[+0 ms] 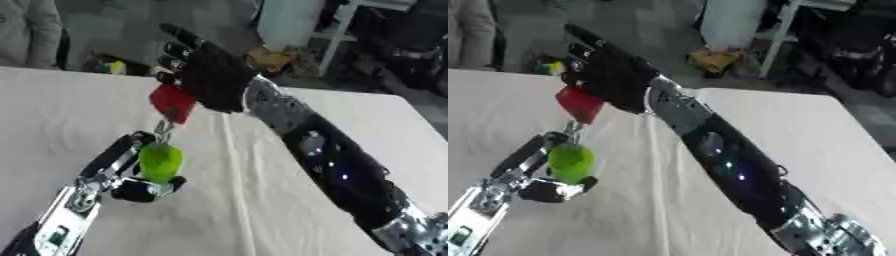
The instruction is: Pour the contents of one cup into another cup.
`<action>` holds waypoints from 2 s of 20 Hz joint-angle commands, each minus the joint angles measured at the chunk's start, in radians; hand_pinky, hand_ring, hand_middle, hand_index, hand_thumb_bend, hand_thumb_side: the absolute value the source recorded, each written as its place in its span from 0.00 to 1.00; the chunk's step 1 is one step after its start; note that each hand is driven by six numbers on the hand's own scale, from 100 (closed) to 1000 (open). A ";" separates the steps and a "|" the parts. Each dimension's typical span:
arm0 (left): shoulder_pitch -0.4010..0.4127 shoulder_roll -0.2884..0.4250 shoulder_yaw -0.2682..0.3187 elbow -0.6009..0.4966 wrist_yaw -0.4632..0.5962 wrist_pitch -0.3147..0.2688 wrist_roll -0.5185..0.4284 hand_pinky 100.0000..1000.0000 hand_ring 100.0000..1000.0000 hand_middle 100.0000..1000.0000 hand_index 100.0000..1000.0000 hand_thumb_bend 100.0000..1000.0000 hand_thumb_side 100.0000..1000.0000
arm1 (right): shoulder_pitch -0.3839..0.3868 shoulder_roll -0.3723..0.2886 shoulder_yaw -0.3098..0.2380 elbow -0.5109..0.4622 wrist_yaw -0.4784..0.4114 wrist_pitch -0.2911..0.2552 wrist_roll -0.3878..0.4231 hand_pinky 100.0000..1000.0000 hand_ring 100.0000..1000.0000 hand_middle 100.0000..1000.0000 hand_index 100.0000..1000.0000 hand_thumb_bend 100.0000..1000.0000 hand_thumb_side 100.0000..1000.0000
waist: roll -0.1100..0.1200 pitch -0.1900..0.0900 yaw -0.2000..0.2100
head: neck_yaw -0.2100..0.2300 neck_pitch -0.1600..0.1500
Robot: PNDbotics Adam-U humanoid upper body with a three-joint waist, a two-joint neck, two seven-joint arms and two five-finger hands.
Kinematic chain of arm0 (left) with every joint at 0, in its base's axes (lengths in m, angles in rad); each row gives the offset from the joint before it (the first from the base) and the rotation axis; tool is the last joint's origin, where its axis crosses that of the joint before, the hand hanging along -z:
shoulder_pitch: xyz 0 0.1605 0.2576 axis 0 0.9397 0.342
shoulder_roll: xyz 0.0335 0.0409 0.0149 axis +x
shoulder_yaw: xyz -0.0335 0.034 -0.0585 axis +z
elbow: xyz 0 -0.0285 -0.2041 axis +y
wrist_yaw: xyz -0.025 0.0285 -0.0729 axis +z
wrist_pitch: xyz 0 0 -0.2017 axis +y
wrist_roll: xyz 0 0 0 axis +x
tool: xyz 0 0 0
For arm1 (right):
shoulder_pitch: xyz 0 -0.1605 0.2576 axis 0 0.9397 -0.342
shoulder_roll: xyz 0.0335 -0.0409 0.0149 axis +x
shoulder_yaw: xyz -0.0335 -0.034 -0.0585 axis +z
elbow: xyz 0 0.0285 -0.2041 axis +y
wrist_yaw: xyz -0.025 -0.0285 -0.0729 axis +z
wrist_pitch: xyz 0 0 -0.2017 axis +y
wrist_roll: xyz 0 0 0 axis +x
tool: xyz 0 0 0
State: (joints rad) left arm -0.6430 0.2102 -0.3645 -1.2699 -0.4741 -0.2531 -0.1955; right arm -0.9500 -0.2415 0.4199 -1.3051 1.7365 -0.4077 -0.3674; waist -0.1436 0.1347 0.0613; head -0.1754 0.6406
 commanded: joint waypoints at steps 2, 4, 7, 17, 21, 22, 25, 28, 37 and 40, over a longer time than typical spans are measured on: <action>-0.024 -0.003 0.011 -0.015 0.008 0.002 0.002 0.34 0.06 0.07 0.45 0.09 0.25 | -0.021 -0.021 -0.005 -0.023 0.012 0.001 -0.006 0.90 0.58 0.38 0.60 0.00 0.00 | 0.008 -0.018 -0.003 | 0.002 0.001; -0.024 -0.003 0.011 -0.016 0.008 0.003 0.002 0.34 0.06 0.07 0.45 0.09 0.25 | -0.021 -0.021 -0.005 -0.026 0.012 0.001 -0.008 0.90 0.58 0.38 0.60 0.00 0.00 | 0.008 -0.019 -0.003 | 0.003 0.000; -0.024 -0.003 0.013 -0.017 0.009 0.004 0.004 0.34 0.06 0.07 0.45 0.09 0.25 | -0.021 -0.022 -0.005 -0.029 0.010 0.002 -0.008 0.90 0.59 0.38 0.60 0.00 0.00 | 0.009 -0.019 -0.003 | 0.003 0.000; -0.019 0.005 0.028 0.001 -0.025 0.005 0.037 0.34 0.07 0.08 0.45 0.09 0.24 | -0.007 -0.029 -0.028 -0.039 -0.098 0.032 0.016 0.90 0.60 0.25 0.55 0.00 0.00 | 0.017 -0.019 -0.011 | 0.009 -0.001; -0.020 0.010 0.049 0.036 -0.066 0.000 0.090 0.34 0.08 0.10 0.46 0.12 0.23 | 0.002 -0.040 -0.029 -0.088 -0.153 0.048 0.031 0.90 0.60 0.20 0.54 0.00 0.00 | 0.020 -0.018 -0.021 | 0.013 -0.003; -0.021 0.012 0.056 0.047 -0.073 -0.003 0.111 0.34 0.08 0.10 0.46 0.12 0.23 | 0.004 -0.042 -0.026 -0.104 -0.169 0.048 0.034 0.90 0.60 0.20 0.54 0.00 0.00 | 0.021 -0.018 -0.026 | 0.014 -0.004; -0.028 0.019 0.081 0.081 -0.084 -0.010 0.184 0.34 0.12 0.13 0.47 0.24 0.26 | 0.007 -0.050 -0.019 -0.157 -0.216 0.046 0.046 0.90 0.60 0.15 0.53 0.00 0.00 | 0.022 -0.017 -0.038 | 0.015 -0.006; -0.033 0.025 0.112 0.117 -0.088 -0.010 0.272 0.35 0.18 0.17 0.49 0.36 0.29 | 0.009 -0.057 -0.012 -0.208 -0.256 0.045 0.060 0.90 0.60 0.13 0.53 0.00 0.00 | 0.022 -0.016 -0.050 | 0.015 -0.008; -0.025 0.047 0.171 0.219 -0.180 -0.005 0.409 0.67 0.74 0.73 0.80 1.00 0.49 | 0.044 -0.071 -0.023 -0.262 -0.352 0.067 0.101 0.90 0.62 0.05 0.48 0.00 0.00 | 0.026 -0.014 -0.065 | 0.019 -0.011; -0.013 0.053 0.183 0.230 -0.217 -0.002 0.415 0.71 0.80 0.80 0.83 1.00 0.53 | 0.069 -0.072 -0.039 -0.244 -0.409 0.092 0.117 0.90 0.64 0.00 0.43 0.00 0.00 | 0.029 -0.012 -0.066 | 0.020 -0.013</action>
State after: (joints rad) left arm -0.6426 0.2453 -0.1956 -1.0331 -0.6736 -0.2555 0.2120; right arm -0.8682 -0.2876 0.4007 -1.5438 1.3555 -0.3256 -0.2562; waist -0.1232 0.1352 -0.0015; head -0.1591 0.6385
